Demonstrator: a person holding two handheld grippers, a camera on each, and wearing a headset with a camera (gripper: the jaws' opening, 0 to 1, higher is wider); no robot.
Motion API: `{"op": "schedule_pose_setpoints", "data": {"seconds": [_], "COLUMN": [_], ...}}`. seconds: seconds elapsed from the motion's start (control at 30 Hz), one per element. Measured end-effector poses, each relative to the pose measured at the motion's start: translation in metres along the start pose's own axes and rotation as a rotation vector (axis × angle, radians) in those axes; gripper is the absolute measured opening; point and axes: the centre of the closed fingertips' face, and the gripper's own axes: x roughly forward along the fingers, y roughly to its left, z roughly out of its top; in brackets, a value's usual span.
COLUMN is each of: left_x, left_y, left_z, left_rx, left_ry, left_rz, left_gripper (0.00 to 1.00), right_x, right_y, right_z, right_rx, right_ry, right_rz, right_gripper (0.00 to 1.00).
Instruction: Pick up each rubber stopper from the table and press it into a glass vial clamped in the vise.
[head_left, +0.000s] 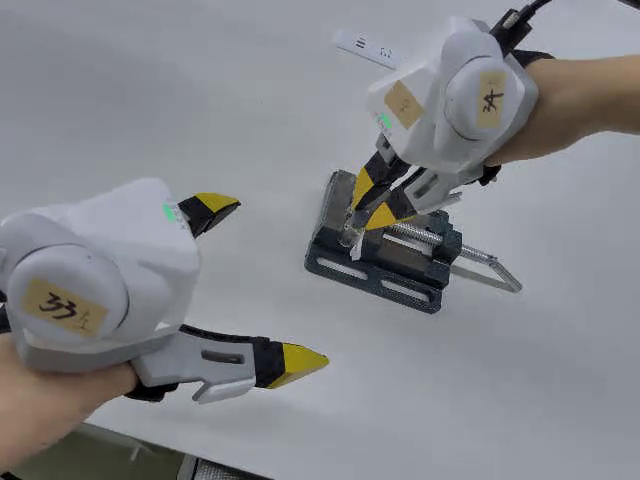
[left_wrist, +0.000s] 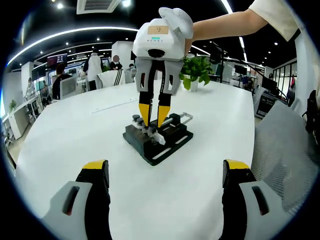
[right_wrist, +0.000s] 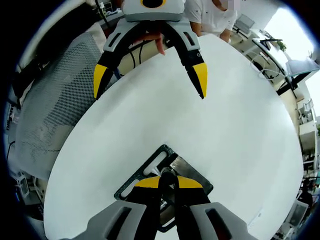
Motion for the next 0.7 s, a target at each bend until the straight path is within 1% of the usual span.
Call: {"op": "schedule_pose_setpoints", "data": {"seconds": [0.03,0.07,0.1,0.17,0.2,0.23,0.27,0.33,0.4,0.53,0.57,0.6,0.7], "left_x": [0.0002,0.0004,0.0006,0.0014,0.0021,0.0025,0.0029,0.0034,0.0038,0.0042,0.0041,0.004,0.004], "left_y": [-0.0002,-0.0003,-0.0004,-0.0002,-0.0009,-0.0013,-0.0017,-0.0023,-0.0024,-0.003,-0.003,-0.0029,-0.0036], "left_z": [0.0004,0.0004,0.0006,0.0003,0.0,0.0,-0.0001,0.0006,0.0007,0.0,0.0001,-0.0001,-0.001], "left_rx": [-0.001,-0.002,-0.003,-0.004,-0.006,-0.005,-0.004,-0.004,-0.005,-0.004,-0.005,-0.007,-0.008], "left_ry": [-0.002,-0.002,-0.003,-0.005,-0.005,-0.004,-0.004,-0.007,-0.008,-0.006,-0.007,-0.008,-0.007], "left_rz": [0.0,0.0,0.0,-0.001,-0.003,-0.004,-0.005,-0.006,-0.006,-0.009,-0.008,-0.007,-0.009], "left_gripper": [0.93,0.93,0.93,0.93,0.93,0.93,0.93,0.93,0.93,0.93,0.92,0.92,0.92], "right_x": [0.0002,0.0003,0.0009,0.0013,0.0012,0.0015,0.0015,0.002,0.0023,0.0032,0.0032,0.0032,0.0026], "right_y": [-0.0004,-0.0006,-0.0015,-0.0014,-0.0025,-0.0029,-0.0025,-0.0034,-0.0022,-0.0012,-0.0026,-0.0028,-0.0014], "right_z": [-0.0007,-0.0011,-0.0017,-0.0027,-0.0031,-0.0035,-0.0037,-0.0019,-0.0018,0.0,0.0002,0.0002,-0.0001], "right_rx": [0.041,0.064,0.071,0.142,0.129,0.153,0.196,0.204,0.259,0.287,0.314,0.326,0.318], "right_ry": [-0.001,0.0,-0.001,-0.006,-0.008,-0.011,-0.013,-0.007,0.007,0.031,0.035,0.036,0.034], "right_rz": [-0.009,-0.016,-0.021,-0.031,-0.026,-0.025,-0.02,-0.016,-0.009,-0.004,-0.009,-0.011,-0.015], "right_gripper": [0.04,0.03,0.03,0.03,0.03,0.03,0.03,0.03,0.03,0.03,0.03,0.03,0.04]}}
